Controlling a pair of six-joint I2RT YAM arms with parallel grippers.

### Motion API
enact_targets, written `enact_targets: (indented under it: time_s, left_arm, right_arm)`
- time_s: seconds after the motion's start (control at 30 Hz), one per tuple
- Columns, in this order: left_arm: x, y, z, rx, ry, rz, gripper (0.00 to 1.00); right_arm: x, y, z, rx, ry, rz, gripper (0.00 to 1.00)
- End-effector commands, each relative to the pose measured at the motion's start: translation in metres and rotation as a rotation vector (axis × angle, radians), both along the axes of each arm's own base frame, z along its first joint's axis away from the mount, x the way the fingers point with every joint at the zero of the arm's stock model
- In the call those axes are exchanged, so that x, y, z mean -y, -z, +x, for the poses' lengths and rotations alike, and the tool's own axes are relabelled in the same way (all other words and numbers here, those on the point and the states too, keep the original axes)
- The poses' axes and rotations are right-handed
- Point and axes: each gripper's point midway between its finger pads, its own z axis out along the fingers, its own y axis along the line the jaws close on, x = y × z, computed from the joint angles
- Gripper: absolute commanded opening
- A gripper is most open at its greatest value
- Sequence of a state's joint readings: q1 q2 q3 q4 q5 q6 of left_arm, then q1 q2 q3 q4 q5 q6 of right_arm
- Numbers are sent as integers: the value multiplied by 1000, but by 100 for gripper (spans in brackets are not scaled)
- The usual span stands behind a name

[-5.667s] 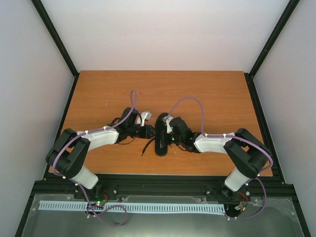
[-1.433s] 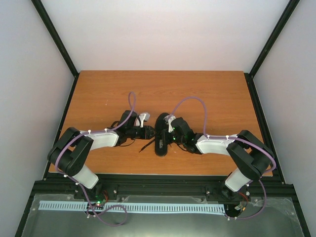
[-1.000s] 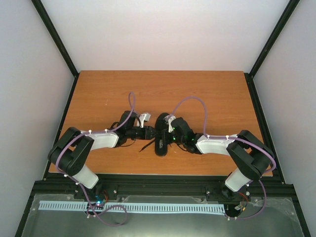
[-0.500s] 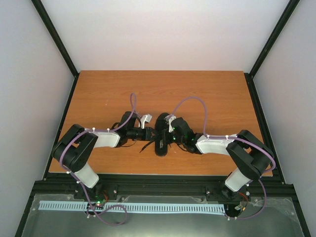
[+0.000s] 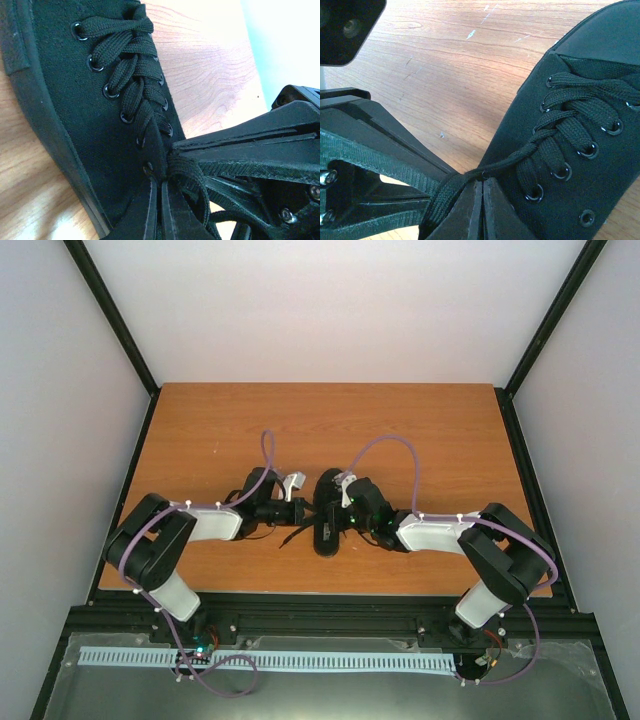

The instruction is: Tie the shoes

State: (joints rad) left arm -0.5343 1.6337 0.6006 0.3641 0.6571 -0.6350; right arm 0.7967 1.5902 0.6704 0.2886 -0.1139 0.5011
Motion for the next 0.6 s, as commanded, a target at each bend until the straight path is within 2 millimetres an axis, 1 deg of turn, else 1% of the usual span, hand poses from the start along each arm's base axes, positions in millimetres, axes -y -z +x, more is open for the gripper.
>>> enact_targets:
  time_s: [0.0, 0.07, 0.13, 0.3, 0.43, 0.5, 0.57]
  left_arm:
    - [-8, -10, 9, 72, -56, 35, 1]
    - [-12, -8, 10, 74, -75, 58, 1]
    - [-15, -6, 11, 70, -89, 76, 1]
    - [-20, 1, 10, 56, -112, 103, 1]
    - [-21, 1, 10, 59, -117, 107, 1]
    - [-21, 0, 10, 61, -114, 103, 1]
    - [-20, -2, 10, 64, -110, 99, 1]
  right_arm:
    - [-4, -11, 2, 32, 4, 38, 3]
    - [-2, -11, 1, 31, 8, 32, 3]
    - [2, -12, 1, 34, 18, 22, 5]
    - [15, -15, -1, 49, 53, -11, 19]
    - [28, -24, -4, 73, 80, -20, 30]
    - [29, -32, -7, 94, 66, -7, 36]
    - [24, -43, -13, 124, 19, 14, 44]
